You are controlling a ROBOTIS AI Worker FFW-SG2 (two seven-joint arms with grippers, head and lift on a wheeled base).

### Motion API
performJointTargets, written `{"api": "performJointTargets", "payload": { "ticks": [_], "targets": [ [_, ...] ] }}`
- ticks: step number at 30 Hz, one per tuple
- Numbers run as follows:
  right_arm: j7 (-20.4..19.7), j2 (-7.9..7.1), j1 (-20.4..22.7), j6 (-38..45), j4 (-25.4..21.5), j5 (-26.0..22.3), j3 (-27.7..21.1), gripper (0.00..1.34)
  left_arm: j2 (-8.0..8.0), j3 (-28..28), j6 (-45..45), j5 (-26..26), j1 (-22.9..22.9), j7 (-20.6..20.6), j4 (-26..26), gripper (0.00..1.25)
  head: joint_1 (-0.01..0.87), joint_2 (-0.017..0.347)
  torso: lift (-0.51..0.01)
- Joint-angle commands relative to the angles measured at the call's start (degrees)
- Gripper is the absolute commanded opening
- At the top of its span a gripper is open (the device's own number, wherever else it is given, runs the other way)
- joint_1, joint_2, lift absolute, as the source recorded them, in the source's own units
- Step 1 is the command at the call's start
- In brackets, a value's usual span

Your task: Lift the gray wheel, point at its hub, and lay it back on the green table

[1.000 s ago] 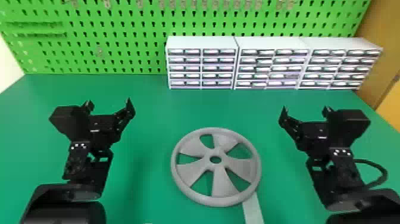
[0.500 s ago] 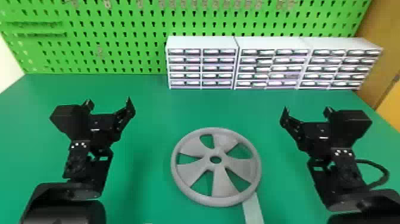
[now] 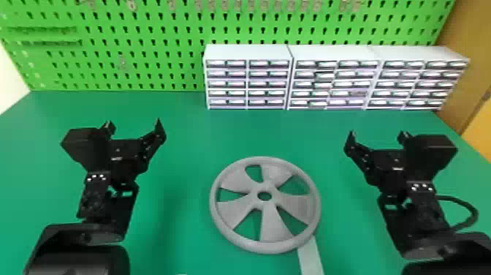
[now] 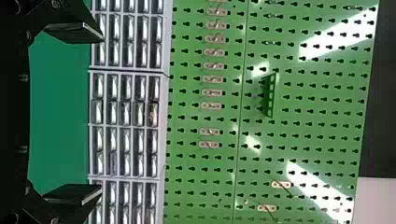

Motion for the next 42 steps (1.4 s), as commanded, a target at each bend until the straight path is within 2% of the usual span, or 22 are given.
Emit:
{"api": "performJointTargets", "payload": {
  "ticks": [1,42],
  "targets": [
    [0.0,0.0,0.01,0.0,0.0,-0.05,0.13,1.18,0.0,0.12,0.0,0.0,0.12,0.01,0.0,1.1,0.692,0.048,-0.093],
    [0.0,0.0,0.09,0.0,0.18,-0.14,-0.13,1.18,0.0,0.39,0.44,-0.79,-0.32,-0.7,0.0,1.1,0.692,0.048,-0.093]
  ]
}}
